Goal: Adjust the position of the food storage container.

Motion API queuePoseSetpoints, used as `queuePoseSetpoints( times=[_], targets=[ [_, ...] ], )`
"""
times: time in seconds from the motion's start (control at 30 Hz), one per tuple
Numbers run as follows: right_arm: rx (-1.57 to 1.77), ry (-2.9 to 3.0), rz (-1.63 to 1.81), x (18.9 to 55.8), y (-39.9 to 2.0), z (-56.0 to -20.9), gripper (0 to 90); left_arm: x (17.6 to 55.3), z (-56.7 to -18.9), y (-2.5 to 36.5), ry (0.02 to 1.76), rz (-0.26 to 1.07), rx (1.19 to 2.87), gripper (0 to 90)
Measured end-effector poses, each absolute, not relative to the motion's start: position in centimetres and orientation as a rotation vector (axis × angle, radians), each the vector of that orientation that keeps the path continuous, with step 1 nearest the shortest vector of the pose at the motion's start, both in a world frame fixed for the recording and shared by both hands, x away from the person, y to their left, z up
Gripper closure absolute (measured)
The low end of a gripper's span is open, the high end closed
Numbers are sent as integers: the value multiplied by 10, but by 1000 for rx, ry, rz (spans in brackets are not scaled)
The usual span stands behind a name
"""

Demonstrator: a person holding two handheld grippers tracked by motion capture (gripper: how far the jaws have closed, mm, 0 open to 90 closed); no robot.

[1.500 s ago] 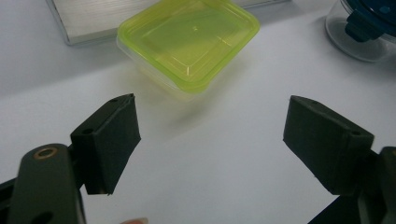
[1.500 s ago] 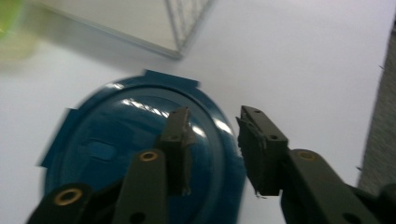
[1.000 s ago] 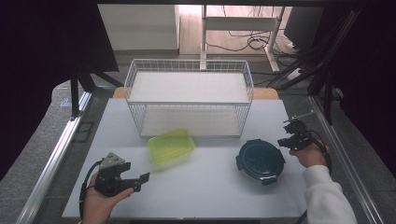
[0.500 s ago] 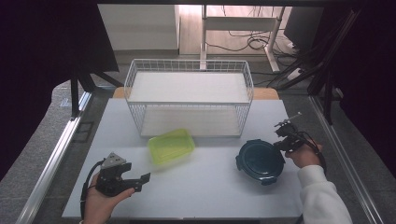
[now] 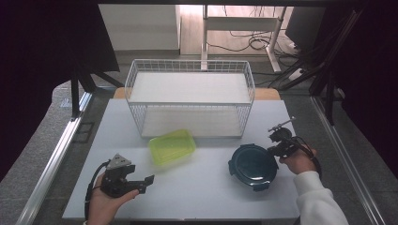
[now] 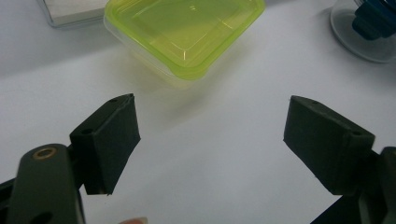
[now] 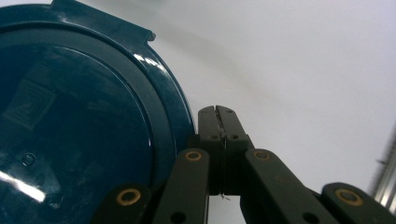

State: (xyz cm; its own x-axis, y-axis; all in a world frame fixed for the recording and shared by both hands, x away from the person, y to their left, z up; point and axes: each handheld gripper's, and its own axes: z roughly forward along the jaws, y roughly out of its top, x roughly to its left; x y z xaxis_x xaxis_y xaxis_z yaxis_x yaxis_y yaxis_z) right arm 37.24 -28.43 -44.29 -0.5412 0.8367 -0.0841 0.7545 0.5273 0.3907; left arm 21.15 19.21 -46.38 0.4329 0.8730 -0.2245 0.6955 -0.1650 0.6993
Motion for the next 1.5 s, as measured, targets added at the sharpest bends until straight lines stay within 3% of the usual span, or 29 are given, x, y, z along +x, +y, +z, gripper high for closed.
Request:
queuePoseSetpoints(
  times=[1.03,1.27,1.5],
  targets=[
    [1311,2577,417,332,-213,-446,894,212,-466,191,1327,286,1934,178],
    [1300,2600,454,331,-211,-446,892,212,-467,192,1328,287,1930,178],
    [1368,2567,488,318,-241,-448,892,213,-469,192,1336,283,1939,178]
  ],
)
